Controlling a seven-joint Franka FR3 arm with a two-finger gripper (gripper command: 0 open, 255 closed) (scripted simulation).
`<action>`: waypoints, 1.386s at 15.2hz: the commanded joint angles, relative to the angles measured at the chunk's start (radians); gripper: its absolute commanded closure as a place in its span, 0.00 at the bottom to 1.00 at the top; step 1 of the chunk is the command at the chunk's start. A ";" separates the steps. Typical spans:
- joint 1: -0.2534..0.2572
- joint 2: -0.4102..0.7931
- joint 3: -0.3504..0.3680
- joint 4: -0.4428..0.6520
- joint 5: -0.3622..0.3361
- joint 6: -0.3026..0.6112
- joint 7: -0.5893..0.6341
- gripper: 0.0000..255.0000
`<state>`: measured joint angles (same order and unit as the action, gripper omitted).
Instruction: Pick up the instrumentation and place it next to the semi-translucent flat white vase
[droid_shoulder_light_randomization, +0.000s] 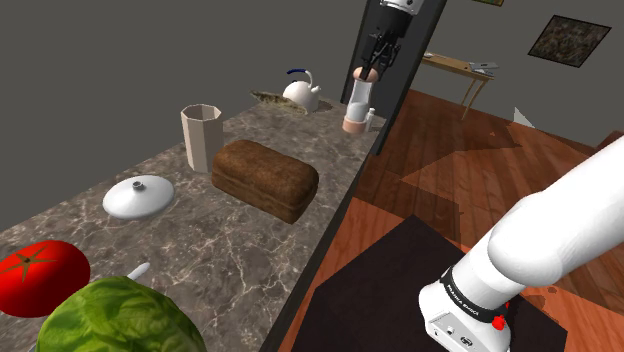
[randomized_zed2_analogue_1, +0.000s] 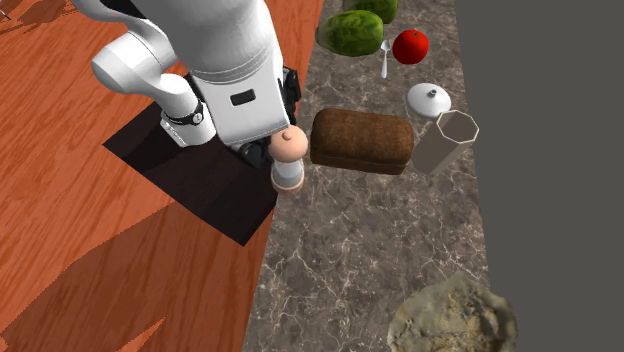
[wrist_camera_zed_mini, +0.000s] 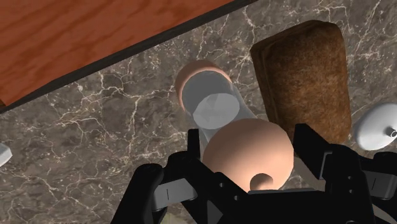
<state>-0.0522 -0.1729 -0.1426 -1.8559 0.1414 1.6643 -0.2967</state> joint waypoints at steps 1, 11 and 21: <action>0.000 0.002 0.000 0.029 0.000 -0.027 0.004 1.00; 0.000 0.035 -0.004 0.201 0.004 -0.166 0.019 1.00; 0.094 0.039 0.124 0.205 0.022 -0.130 0.238 1.00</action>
<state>0.0321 -0.1386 -0.0316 -1.6557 0.1616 1.5300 -0.0830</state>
